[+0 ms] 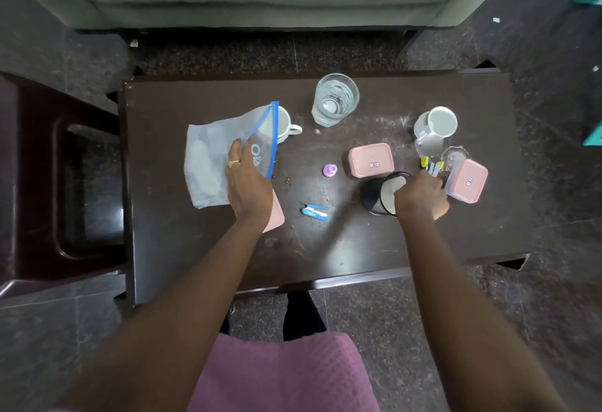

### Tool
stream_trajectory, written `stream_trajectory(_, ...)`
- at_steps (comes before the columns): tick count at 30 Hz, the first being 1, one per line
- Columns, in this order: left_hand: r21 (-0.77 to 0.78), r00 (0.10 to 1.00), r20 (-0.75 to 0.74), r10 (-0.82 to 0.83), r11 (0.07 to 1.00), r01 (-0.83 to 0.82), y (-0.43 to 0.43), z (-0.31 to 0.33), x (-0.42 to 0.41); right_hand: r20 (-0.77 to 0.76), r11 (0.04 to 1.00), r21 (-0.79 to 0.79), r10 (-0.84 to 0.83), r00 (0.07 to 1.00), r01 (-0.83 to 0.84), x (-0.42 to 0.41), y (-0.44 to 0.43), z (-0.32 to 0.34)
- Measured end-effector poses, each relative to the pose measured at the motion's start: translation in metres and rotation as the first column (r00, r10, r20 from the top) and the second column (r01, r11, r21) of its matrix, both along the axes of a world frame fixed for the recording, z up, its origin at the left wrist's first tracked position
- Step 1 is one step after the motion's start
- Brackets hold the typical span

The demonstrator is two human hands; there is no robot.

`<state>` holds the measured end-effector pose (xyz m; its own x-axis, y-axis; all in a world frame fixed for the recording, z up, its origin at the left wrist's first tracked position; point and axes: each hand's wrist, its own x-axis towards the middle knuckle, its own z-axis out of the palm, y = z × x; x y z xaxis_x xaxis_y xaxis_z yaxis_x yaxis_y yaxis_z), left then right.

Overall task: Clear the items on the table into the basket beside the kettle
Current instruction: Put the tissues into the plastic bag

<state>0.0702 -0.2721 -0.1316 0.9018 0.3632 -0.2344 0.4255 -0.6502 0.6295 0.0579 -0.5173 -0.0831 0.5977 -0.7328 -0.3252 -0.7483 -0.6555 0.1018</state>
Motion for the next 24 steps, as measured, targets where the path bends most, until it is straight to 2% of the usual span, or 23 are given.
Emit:
stream_trajectory(2, -0.049, 1.000, -0.009, -0.024, 0.999, 0.024, 0.002, 0.002, 0.001, 0.066, 1.000, -0.020, 0.022, 0.998, -0.021, 0.015, 0.013, 0.014)
stream_trajectory(5, -0.123, 0.999, -0.008, -0.032, 0.992, 0.031, 0.007, 0.005, 0.006, 0.226, 0.947, 0.093, 0.280, 0.933, -0.307, 0.046, 0.055, 0.029)
stream_trajectory(6, -0.153, 1.000, -0.004, -0.013, 0.988, 0.012, 0.008, 0.007, 0.008, 0.301, 0.877, 0.178, 0.384, 0.873, -0.447, 0.055, 0.073, 0.031)
stream_trajectory(7, -0.181, 1.000, 0.007, 0.011, 0.983, -0.009, 0.011, 0.009, 0.010, 0.372, 0.764, 0.269, 0.479, 0.795, -0.586, 0.060, 0.091, 0.030)
stream_trajectory(9, -0.229, 0.998, 0.050, 0.034, 0.973, -0.021, 0.018, 0.016, 0.015, 0.479, 0.473, 0.375, 0.637, 0.604, -0.797, 0.066, 0.125, 0.023)
stream_trajectory(11, -0.291, 0.996, 0.084, -0.007, 0.956, 0.031, 0.028, 0.025, 0.019, 0.465, 0.285, 0.331, 0.780, 0.418, -0.900, 0.067, 0.149, 0.015)
stream_trajectory(13, -0.339, 0.994, 0.101, -0.049, 0.937, 0.080, 0.039, 0.034, 0.020, 0.438, 0.202, 0.242, 0.850, 0.293, -0.949, 0.067, 0.165, 0.009)
stream_trajectory(15, -0.389, 0.988, 0.151, 0.012, 0.920, 0.049, 0.050, 0.041, 0.019, 0.464, 0.183, 0.167, 0.852, 0.241, -0.969, 0.070, 0.175, 0.011)
stream_trajectory(18, -0.427, 0.941, 0.290, 0.177, 0.904, -0.039, 0.068, 0.049, 0.009, 0.528, 0.259, 0.147, 0.795, 0.297, -0.955, 0.078, 0.186, 0.017)
stream_trajectory(21, -0.251, 0.901, 0.431, 0.041, 0.965, 0.076, 0.079, 0.047, -0.004, 0.570, 0.336, 0.208, 0.721, 0.393, -0.919, 0.088, 0.196, 0.022)
stream_trajectory(24, -0.050, 0.830, 0.555, -0.046, 0.995, 0.088, 0.084, 0.044, -0.003, 0.595, 0.317, 0.257, 0.692, 0.408, -0.913, 0.098, 0.206, 0.025)
